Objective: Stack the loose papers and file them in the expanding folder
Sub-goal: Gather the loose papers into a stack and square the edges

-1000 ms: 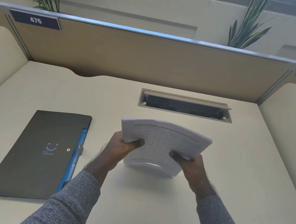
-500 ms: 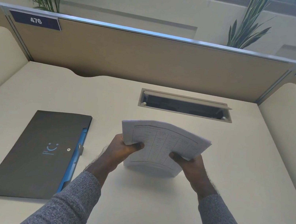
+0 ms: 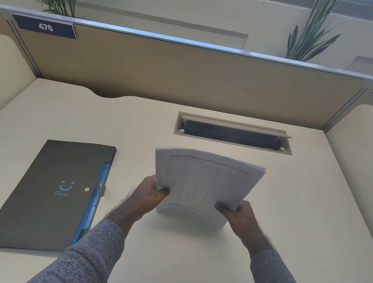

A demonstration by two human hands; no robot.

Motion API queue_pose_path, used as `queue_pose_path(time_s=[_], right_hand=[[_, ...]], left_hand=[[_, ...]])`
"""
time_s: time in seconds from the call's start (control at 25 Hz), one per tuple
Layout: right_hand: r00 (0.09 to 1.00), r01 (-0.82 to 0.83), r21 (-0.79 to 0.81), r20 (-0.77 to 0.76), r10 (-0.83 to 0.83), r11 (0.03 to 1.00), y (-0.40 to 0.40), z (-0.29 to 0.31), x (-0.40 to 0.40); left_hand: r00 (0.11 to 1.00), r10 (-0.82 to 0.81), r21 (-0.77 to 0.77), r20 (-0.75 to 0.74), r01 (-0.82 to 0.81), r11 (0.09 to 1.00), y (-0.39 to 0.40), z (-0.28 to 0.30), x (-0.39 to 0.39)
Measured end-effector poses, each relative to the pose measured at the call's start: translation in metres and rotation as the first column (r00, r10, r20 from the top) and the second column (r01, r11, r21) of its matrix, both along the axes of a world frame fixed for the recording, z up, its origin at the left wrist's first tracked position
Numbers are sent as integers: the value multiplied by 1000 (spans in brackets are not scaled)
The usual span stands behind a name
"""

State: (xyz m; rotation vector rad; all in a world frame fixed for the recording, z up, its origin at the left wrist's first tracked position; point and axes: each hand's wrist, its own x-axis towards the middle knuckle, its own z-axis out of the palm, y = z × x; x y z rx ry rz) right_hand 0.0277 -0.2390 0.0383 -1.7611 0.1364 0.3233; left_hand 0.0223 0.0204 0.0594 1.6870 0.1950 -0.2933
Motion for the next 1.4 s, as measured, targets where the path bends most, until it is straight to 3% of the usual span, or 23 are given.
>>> queue_pose_path(time_s=[0.24, 0.48, 0.76, 0.92, 1.12, 1.32, 1.4], right_hand=[[1000, 14, 59, -28, -12, 998, 1, 2, -1], [962, 135, 53, -246, -118, 989, 8, -36, -15], [970, 99, -192, -200, -138, 976, 9, -53, -22], [968, 112, -363, -172, -185, 925, 6, -52, -27], [996, 58, -674, -15, -93, 737, 10, -53, -37], [970, -81, -875, 41, 239, 477, 26, -64, -36], [941, -72, -918, 68, 333, 390, 36, -70, -38]], left_hand=[[992, 68, -28, -108, -72, 997, 7, -9, 3], [941, 153, 11, -303, -157, 987, 3, -38, -2], [926, 109, 79, -362, -86, 993, -3, -47, -7], [961, 79, 291, -267, 2, 957, -9, -45, -8], [967, -29, 558, -253, 171, 812, -9, -56, -10], [987, -126, 805, -101, 155, 572, -4, -64, -23], [986, -156, 837, -55, 130, 531, 6, -65, -28]])
